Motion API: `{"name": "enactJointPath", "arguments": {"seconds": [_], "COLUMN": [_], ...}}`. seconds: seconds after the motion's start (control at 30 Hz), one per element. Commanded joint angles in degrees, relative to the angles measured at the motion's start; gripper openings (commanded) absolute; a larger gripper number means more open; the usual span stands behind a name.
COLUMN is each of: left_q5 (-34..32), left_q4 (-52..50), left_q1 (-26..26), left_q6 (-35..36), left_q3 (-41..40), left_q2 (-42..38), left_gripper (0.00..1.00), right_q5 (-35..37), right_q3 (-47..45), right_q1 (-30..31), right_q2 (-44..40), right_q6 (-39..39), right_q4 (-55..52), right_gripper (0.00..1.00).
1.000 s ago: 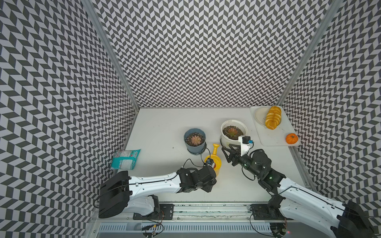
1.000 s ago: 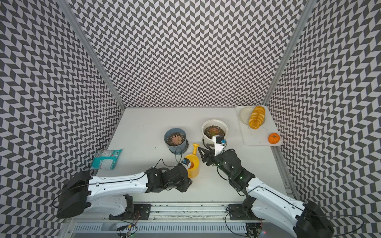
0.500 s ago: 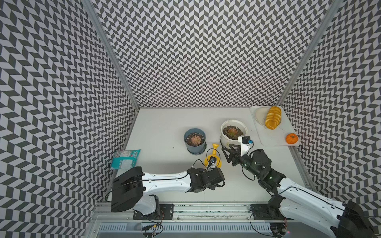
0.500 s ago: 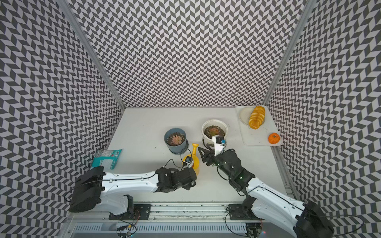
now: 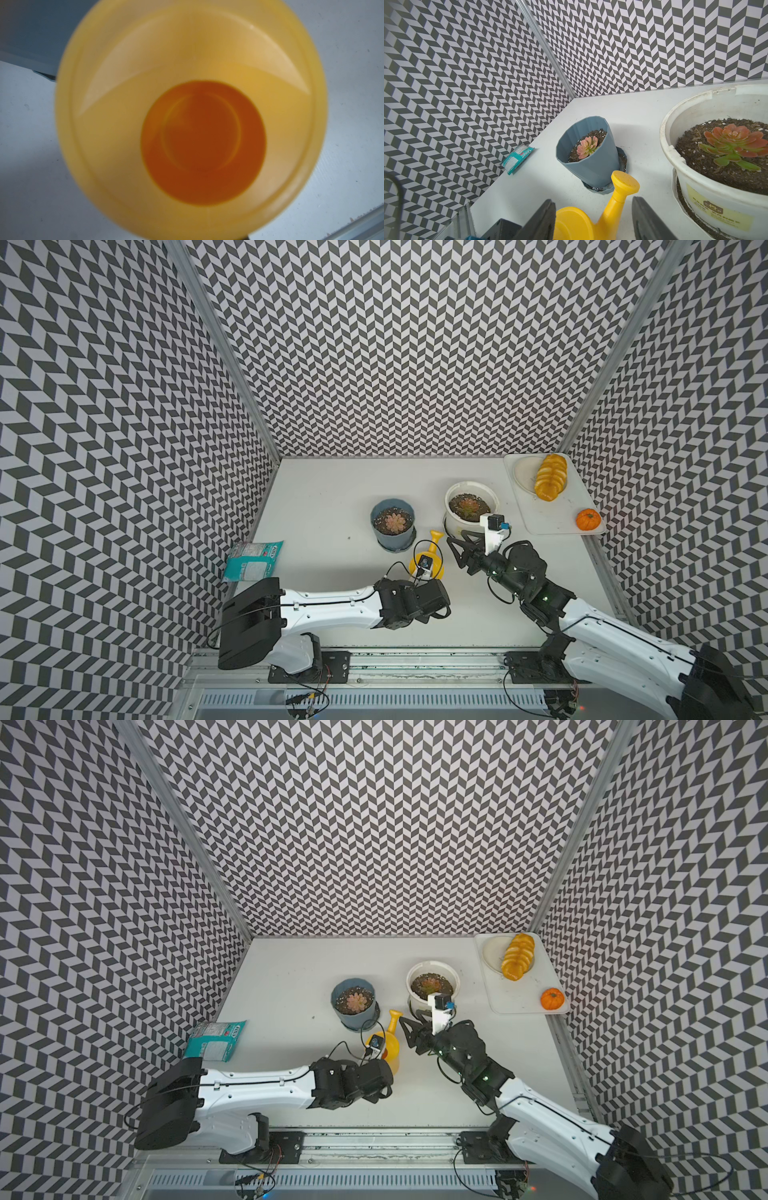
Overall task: Water the succulent around the soil edge
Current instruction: Pick up the watering can from the center of the board.
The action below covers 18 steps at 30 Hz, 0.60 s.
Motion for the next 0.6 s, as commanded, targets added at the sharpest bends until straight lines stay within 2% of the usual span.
{"name": "enactJointPath", "arguments": {"seconds": [0.0, 0.17, 0.43, 0.57], "left_q5": [0.5, 5.0, 4.2, 4.8], "left_q4": [-3.4, -8.5, -25.3, -31.6], "left_q1": [-0.7, -0.7, 0.0, 2.8], "left_q6": [1.2, 2.0, -0.4, -1.3], "left_q3": [2.0, 3.3, 10.6, 13.4], "left_q2": [-4.8, -11.8, -18.3, -21.1], "left_gripper": [0.0, 0.0, 0.0, 0.0], "right_q5": [0.1, 1.1, 3.1, 3.2], "right_q3": [-0.5, -1.5, -2.9, -2.8], "right_q1": [0.0, 0.0, 0.0, 0.0], "right_q2": [-1.7, -4.1, -7.1, -7.0], "right_q6": [-0.8, -0.8, -0.3, 0.0], "right_q4": [3.5, 4.0, 4.3, 4.4], "right_gripper": [0.62, 0.62, 0.63, 0.63]}}
